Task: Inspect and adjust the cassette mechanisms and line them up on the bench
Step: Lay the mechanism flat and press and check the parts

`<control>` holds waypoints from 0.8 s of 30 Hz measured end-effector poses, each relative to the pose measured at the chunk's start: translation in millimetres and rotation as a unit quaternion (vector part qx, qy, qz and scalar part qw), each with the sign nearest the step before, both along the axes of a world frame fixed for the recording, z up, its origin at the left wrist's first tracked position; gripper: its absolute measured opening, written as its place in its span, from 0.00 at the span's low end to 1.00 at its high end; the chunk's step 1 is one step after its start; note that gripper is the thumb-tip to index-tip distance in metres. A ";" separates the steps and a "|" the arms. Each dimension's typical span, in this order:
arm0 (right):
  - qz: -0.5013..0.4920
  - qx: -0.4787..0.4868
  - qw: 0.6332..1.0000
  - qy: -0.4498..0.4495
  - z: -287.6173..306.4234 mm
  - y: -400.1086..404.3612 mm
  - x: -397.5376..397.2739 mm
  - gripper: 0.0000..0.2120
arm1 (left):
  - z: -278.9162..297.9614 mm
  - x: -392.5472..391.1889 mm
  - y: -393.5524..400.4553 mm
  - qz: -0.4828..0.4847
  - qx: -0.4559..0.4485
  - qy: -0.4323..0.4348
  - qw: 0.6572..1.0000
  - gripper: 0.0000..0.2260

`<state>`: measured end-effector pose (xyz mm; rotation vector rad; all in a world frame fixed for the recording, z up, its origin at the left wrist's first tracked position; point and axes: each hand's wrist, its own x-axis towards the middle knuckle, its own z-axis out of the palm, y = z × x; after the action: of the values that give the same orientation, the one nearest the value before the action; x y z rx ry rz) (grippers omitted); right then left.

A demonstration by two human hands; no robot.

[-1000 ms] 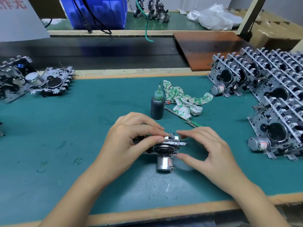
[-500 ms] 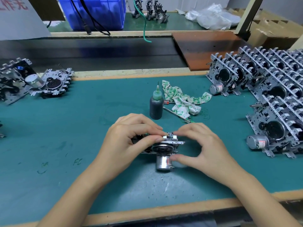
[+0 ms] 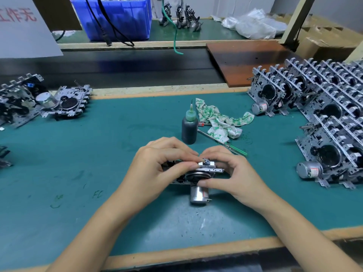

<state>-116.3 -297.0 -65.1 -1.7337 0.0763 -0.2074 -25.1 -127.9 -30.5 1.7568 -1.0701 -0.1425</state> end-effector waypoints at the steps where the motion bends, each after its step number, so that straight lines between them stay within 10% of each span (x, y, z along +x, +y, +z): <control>1: -0.008 -0.010 1.000 0.006 0.7 0.2 -0.4 0.18 | 0.3 0.4 -0.2 -0.005 0.000 0.001 1.000 0.10; 7: -0.037 -0.172 0.984 -0.003 -0.3 -3.0 -16.5 0.21 | -1.5 -1.5 0.2 0.008 0.000 -0.008 1.000 0.11; 13: -0.106 -0.506 0.852 -0.085 -6.8 -5.8 -29.8 0.18 | -1.4 -0.5 -0.3 0.009 0.001 -0.015 1.000 0.12; 24: -0.109 -0.369 0.920 -0.073 21.5 -7.5 -21.6 0.20 | -0.5 -0.2 1.8 -0.004 -0.003 -0.027 1.000 0.06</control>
<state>-137.8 -304.4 -43.6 -2.4567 0.0883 -0.5886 -25.2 -126.0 -31.0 1.7603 -1.1146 -0.0980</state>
